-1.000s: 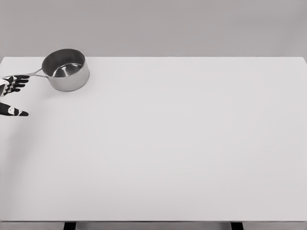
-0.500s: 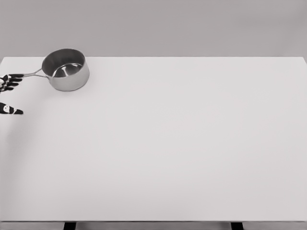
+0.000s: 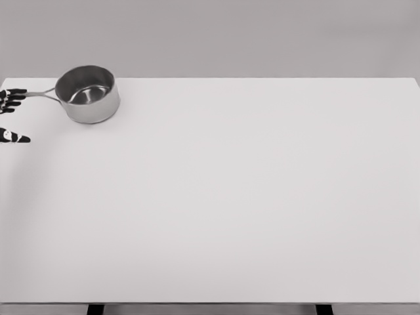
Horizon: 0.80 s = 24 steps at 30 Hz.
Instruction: Rotate pot handle
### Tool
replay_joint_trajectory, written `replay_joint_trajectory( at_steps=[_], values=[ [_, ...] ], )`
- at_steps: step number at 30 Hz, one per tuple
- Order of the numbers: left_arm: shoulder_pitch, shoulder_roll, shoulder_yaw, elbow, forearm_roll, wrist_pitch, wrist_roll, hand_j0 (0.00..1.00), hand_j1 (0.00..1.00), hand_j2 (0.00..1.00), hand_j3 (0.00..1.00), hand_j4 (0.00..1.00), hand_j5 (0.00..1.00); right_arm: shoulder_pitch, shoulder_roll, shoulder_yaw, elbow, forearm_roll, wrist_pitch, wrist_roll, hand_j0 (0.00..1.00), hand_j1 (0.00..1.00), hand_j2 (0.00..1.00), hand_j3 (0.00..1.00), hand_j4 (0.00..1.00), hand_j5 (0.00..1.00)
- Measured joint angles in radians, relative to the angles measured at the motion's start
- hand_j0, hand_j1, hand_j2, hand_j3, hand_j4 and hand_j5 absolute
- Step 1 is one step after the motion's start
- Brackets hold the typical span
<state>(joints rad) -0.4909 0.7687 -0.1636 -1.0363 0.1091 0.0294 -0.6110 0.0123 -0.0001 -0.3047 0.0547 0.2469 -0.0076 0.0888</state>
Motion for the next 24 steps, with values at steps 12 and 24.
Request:
replay_joint_trajectory(
  at_steps=[12, 24],
  values=[
    [-0.037, -0.021, 0.007, 0.050, -0.018, -0.001, 0.000, 1.00, 1.00, 1.00, 1.00, 1.00, 1.00, 0.000, 0.000, 0.000, 0.000, 0.000, 0.000, 0.000, 1.00, 1.00, 1.00, 1.00, 1.00, 1.00],
    [-0.067, -0.033, 0.006, 0.092, -0.028, -0.017, 0.000, 1.00, 1.00, 1.00, 1.00, 1.00, 1.00, 0.000, 0.000, 0.000, 0.000, 0.000, 0.000, 0.000, 1.00, 1.00, 1.00, 1.00, 1.00, 1.00]
  ],
)
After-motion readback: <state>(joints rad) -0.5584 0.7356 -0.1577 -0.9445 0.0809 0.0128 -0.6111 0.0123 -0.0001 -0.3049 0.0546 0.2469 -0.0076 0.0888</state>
